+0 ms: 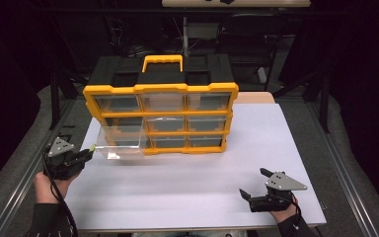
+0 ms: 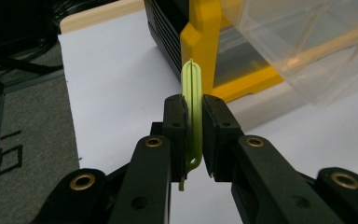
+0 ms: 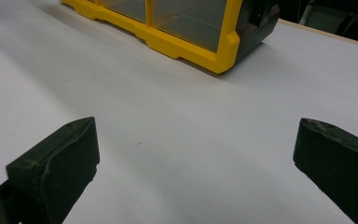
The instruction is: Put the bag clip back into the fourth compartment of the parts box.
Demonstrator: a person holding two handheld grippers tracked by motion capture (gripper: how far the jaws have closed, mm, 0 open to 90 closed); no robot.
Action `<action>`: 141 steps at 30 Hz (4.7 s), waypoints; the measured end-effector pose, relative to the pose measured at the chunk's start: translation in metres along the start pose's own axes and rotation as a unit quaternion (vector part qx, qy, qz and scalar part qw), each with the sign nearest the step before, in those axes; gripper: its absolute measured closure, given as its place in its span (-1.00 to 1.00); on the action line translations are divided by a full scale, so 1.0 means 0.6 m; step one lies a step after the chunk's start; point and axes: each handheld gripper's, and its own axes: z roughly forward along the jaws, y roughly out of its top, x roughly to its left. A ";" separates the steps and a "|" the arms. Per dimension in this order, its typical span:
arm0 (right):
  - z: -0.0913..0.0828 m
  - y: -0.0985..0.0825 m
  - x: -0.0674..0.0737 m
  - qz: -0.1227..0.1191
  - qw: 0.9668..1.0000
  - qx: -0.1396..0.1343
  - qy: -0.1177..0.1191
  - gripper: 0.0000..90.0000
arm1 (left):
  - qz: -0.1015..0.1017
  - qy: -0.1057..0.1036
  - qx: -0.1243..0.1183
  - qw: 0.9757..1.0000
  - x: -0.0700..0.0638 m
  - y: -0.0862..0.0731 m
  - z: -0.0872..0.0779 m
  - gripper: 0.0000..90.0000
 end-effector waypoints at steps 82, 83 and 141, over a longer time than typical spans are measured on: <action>-0.002 -0.001 0.000 0.001 1.000 -0.002 0.001 -1.00 | 0.088 -0.048 -0.067 0.993 -0.076 0.162 -0.084 0.80; -0.001 -0.001 0.000 0.001 1.000 -0.001 0.001 -1.00 | 0.088 -0.048 -0.067 0.993 -0.077 0.162 -0.083 0.80; -0.003 -0.001 0.000 -0.003 1.000 0.002 -0.002 -1.00 | 0.096 -0.072 -0.051 0.991 -0.086 0.154 -0.076 -0.81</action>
